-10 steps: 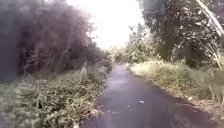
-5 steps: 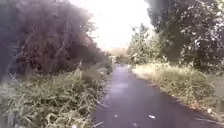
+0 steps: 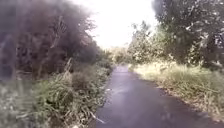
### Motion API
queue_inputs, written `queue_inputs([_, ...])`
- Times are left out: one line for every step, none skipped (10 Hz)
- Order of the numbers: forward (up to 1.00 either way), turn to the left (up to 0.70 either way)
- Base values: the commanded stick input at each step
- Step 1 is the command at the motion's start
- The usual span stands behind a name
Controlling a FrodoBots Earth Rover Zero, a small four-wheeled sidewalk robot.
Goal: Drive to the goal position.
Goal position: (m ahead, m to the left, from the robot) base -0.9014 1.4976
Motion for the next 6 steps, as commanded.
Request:
queue_inputs([0.85,0.0])
queue_inputs([0.85,0.0])
queue_inputs([0.85,0.0])
queue_inputs([0.85,0.0])
queue_inputs([0.85,-0.3])
queue_inputs([0.85,-0.34])
